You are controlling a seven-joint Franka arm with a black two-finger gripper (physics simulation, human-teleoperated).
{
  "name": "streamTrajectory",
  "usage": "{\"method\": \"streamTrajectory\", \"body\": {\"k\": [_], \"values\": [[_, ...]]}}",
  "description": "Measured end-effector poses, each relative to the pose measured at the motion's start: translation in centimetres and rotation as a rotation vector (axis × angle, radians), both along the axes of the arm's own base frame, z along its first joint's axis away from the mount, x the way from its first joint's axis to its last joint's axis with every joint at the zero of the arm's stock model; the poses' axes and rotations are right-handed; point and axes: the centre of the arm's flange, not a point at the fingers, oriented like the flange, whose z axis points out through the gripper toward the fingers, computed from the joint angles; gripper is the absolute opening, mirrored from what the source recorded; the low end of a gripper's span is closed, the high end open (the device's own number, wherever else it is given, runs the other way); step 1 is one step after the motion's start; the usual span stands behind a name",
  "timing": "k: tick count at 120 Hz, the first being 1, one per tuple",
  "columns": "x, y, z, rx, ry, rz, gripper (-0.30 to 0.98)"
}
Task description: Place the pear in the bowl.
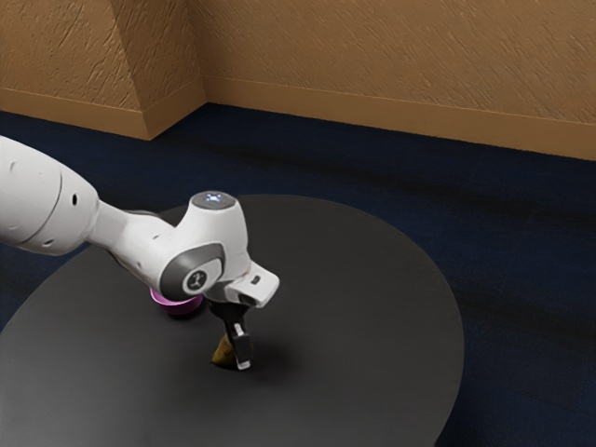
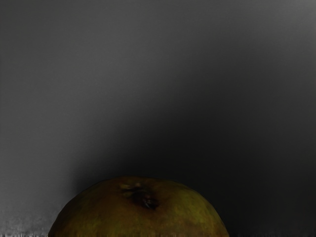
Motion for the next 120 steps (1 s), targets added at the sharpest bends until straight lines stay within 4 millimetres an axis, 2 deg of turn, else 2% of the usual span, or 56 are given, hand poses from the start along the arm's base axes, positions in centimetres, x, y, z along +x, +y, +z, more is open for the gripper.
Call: {"method": "streamTrajectory", "body": {"k": [11,39,58,78,100,120], "values": [[-0.1,0.3,-0.1,0.001,0.002,0.003,0.65],[0.0,0.4,-0.1,0.002,0.001,-0.002,0.42],[0.0,0.4,0.1,0.008,-0.006,-0.005,0.32],[0.2,0.3,1.0,0.018,-0.030,-0.001,0.18],[0.4,0.3,2.5,0.027,-0.061,0.016,0.09],[0.4,0.6,6.7,0.040,-0.119,0.043,0.03]]}}
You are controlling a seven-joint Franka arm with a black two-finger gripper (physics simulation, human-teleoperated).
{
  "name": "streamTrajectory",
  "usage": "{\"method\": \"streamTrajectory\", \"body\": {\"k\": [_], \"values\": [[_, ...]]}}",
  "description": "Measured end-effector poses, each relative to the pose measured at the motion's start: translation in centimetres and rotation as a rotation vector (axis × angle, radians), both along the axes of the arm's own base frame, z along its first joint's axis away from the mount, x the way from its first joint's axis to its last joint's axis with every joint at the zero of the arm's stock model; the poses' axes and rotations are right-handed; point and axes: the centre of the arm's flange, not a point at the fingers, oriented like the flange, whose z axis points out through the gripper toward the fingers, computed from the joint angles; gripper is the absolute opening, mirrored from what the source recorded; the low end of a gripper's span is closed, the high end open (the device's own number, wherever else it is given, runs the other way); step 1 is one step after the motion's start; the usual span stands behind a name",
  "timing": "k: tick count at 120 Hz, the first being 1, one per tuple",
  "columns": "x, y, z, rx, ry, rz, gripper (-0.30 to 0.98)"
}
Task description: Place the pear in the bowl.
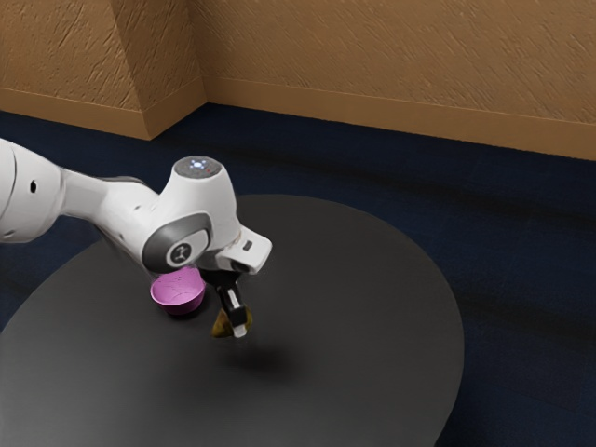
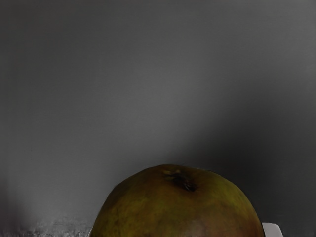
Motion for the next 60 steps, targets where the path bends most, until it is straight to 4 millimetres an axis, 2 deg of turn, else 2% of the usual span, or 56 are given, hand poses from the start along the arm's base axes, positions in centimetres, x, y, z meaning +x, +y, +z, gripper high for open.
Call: {"method": "streamTrajectory", "body": {"k": [21,60], "values": [[0.7,2.1,4.0,0.022,-0.042,0.050,-0.02],[2.2,9.8,5.8,0.059,-0.027,0.178,-0.02]]}}
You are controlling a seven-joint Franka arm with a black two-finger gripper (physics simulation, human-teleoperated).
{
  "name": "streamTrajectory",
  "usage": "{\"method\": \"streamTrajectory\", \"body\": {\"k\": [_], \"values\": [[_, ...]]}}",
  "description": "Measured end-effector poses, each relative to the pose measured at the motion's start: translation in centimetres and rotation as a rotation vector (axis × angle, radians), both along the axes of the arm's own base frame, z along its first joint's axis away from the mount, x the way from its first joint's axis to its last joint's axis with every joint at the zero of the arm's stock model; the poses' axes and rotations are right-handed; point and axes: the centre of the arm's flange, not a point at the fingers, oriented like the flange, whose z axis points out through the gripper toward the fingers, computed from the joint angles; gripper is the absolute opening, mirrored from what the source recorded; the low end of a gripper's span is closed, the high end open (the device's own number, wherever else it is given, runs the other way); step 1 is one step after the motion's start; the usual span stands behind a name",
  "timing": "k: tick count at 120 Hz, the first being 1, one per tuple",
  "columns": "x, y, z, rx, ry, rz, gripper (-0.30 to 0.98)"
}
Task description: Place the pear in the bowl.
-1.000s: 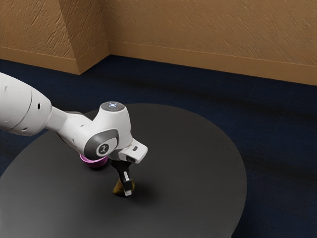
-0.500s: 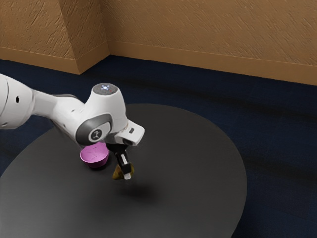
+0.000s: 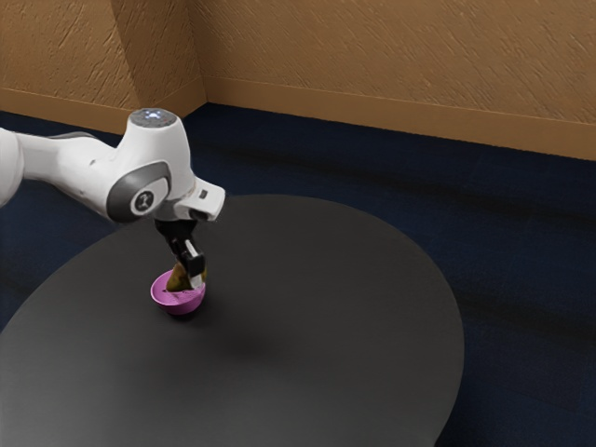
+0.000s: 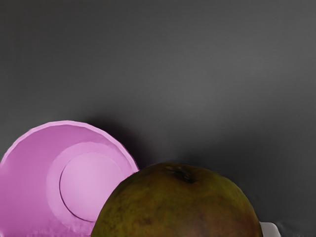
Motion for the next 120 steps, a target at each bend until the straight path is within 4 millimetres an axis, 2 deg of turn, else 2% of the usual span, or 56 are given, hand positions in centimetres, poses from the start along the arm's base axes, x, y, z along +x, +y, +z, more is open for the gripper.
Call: {"method": "streamTrajectory", "body": {"k": [14,28,47,62,92,99,109,120], "values": [[1.3,2.8,-0.2,0.002,0.007,0.035,-0.02],[2.7,4.1,-0.8,0.003,0.019,0.041,-0.02],[3.2,5.9,-3.1,0.001,0.063,0.052,-0.03],[3.4,6.2,-3.7,0.001,0.073,0.042,-0.03],[4.8,6.2,-3.5,0.001,0.062,0.014,-0.02],[4.8,6.2,-3.5,-0.001,0.063,0.009,0.05],[4.8,6.1,-3.5,-0.013,0.066,0.001,0.24],[4.7,6.1,-3.6,-0.029,0.073,-0.010,0.35]]}}
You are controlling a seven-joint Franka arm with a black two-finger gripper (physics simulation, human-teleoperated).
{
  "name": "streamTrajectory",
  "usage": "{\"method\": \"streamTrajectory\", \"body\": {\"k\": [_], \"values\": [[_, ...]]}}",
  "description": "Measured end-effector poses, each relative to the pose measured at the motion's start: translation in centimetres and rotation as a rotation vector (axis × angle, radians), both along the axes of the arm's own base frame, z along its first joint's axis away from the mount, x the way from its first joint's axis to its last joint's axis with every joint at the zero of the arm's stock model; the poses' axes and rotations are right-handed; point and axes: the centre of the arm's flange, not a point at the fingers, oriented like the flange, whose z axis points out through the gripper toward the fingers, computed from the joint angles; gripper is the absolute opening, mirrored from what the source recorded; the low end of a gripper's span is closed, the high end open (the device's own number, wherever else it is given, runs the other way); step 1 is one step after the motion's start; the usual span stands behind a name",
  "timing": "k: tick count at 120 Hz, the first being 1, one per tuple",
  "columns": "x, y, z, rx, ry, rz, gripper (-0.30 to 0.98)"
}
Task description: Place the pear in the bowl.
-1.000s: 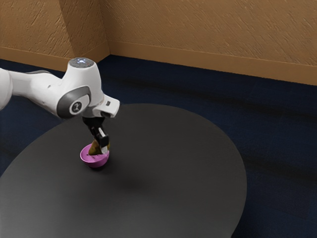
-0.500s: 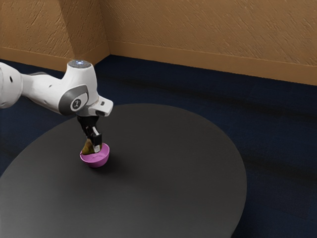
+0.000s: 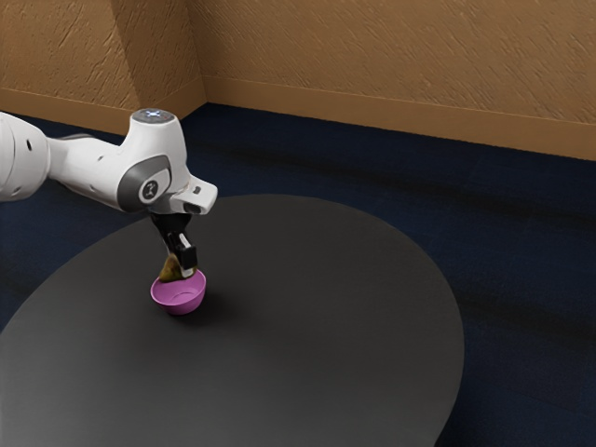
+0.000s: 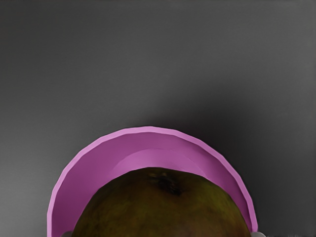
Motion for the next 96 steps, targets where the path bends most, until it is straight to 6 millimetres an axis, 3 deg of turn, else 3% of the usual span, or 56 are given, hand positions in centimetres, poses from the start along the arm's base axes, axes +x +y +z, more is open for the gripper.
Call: {"method": "streamTrajectory", "body": {"k": [20,40,52,64,85,90,96], "values": [[-0.1,0.0,-0.1,-0.018,0.010,-0.026,0.52],[-0.1,0.0,0.3,-0.024,0.012,-0.055,0.61],[-0.3,-0.6,2.4,-0.032,-0.012,-0.063,0.64],[-1.4,-3.1,8.5,-0.049,-0.067,-0.069,0.66],[-4.2,-11.7,25.8,-0.074,-0.194,-0.101,0.67],[-5.4,-12.7,28.0,-0.081,-0.183,-0.089,0.68],[-6.4,-12.6,29.0,-0.091,-0.150,-0.053,0.68]]}}
